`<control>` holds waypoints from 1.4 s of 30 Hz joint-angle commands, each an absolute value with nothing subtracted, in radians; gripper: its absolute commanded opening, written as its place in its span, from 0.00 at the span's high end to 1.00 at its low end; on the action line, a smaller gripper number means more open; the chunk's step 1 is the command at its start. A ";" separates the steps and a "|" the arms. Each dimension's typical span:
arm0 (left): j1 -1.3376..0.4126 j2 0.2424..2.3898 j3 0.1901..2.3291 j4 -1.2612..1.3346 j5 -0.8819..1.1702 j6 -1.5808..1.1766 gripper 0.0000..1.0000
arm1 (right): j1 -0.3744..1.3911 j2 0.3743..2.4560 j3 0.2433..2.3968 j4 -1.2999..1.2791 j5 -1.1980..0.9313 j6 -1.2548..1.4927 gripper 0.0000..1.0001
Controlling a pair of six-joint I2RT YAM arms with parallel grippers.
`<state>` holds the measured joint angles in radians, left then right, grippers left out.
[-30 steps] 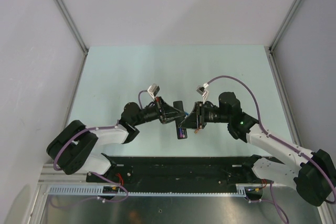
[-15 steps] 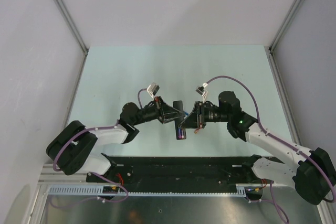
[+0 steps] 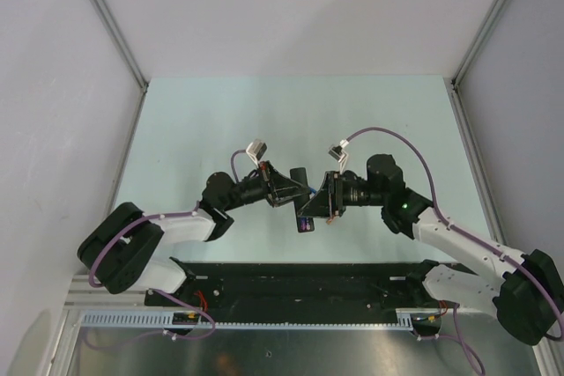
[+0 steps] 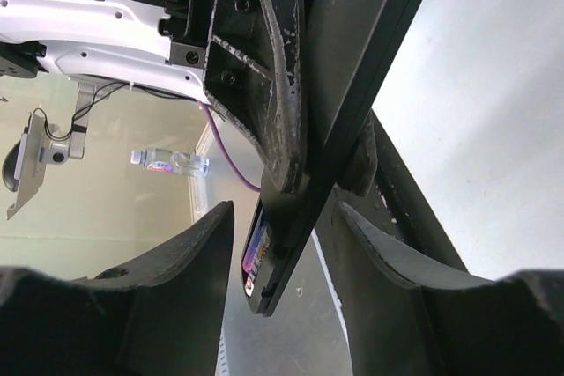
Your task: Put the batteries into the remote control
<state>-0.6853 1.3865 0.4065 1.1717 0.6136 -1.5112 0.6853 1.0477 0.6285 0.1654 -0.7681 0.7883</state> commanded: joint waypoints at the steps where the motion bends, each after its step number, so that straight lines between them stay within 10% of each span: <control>1: -0.684 1.370 0.434 1.207 0.592 -1.526 1.00 | 0.696 1.029 0.641 0.149 -0.779 0.769 0.50; 20: -0.684 1.361 0.459 1.207 0.597 -1.531 1.00 | 0.715 1.083 0.641 0.152 -0.798 0.762 1.00; 30: -0.683 1.385 0.430 1.207 0.597 -1.511 1.00 | 0.651 1.006 0.656 0.158 -0.787 0.790 0.13; 37: -0.658 1.394 0.388 1.207 0.598 -1.486 1.00 | 0.537 0.882 0.716 -0.060 -0.652 0.672 0.12; 42: -0.611 1.335 0.316 1.192 0.601 -1.456 1.00 | 0.532 1.001 0.742 -0.388 -0.063 0.583 0.22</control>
